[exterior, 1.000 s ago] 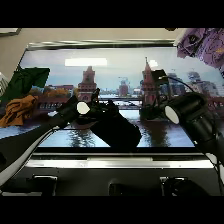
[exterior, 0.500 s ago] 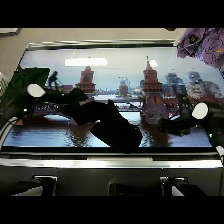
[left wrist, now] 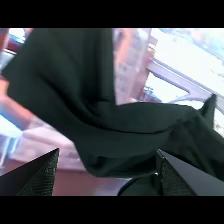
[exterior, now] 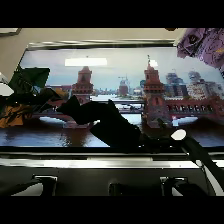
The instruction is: Fold the clothes and pants, and hang the long-sleeved shirts on hangers.
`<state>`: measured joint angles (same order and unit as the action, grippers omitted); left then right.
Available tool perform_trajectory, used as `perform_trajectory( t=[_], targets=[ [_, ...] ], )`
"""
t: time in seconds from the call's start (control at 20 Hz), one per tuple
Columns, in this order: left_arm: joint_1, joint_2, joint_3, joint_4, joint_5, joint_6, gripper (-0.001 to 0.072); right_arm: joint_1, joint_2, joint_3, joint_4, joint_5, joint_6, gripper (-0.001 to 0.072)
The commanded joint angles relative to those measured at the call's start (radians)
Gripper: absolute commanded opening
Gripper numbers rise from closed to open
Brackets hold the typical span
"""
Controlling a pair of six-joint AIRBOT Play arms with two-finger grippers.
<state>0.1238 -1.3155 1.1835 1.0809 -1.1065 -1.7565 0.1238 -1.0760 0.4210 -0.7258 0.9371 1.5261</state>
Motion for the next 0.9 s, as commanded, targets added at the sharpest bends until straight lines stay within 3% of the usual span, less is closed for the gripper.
perform_trajectory(
  t=[0.0, 0.05, 0.1, 0.15, 0.2, 0.35, 0.5, 0.75, 0.8, 0.85],
  targets=[
    [0.018, 0.0, 0.0, 0.009, -0.013, 0.003, 0.0717, 0.098, -0.078, -0.024, 0.083, -0.126, 0.003, 0.0533],
    [0.021, 0.0, 0.0, 0.008, -0.027, 0.002, 0.0717, 0.111, -0.092, -0.024, 0.095, -0.141, 0.003, 0.0455],
    [0.021, 0.0, 0.002, 0.008, -0.055, 0.0, 0.0715, 0.112, -0.092, -0.024, 0.1, -0.154, 0.003, 0.0323],
    [0.024, -0.002, -0.003, 0.013, -0.061, -0.003, 0.0714, 0.109, -0.092, -0.02, 0.101, -0.158, -0.002, 0.0143],
    [0.032, -0.004, -0.02, 0.011, -0.055, 0.011, 0.0714, 0.108, -0.092, -0.011, 0.101, -0.152, -0.018, 0.0049],
    [0.081, -0.013, -0.134, -0.064, 0.06, 0.074, 0.0715, 0.108, -0.091, 0.041, 0.081, -0.105, -0.031, 0.003],
    [0.119, -0.052, -0.248, -0.225, 0.185, 0.198, 0.0715, 0.108, -0.066, 0.079, 0.058, -0.071, -0.029, 0.0029],
    [0.109, -0.161, -0.261, -0.348, 0.293, 0.304, 0.0714, 0.108, -0.005, 0.081, 0.051, -0.053, -0.011, 0.0029],
    [0.107, -0.18, -0.26, -0.383, 0.311, 0.318, 0.0706, 0.108, 0.003, 0.081, 0.044, -0.049, -0.011, 0.0029],
    [0.105, -0.198, -0.26, -0.404, 0.327, 0.318, 0.0635, 0.108, 0.01, 0.081, 0.037, -0.049, -0.011, 0.0029]
  ],
)
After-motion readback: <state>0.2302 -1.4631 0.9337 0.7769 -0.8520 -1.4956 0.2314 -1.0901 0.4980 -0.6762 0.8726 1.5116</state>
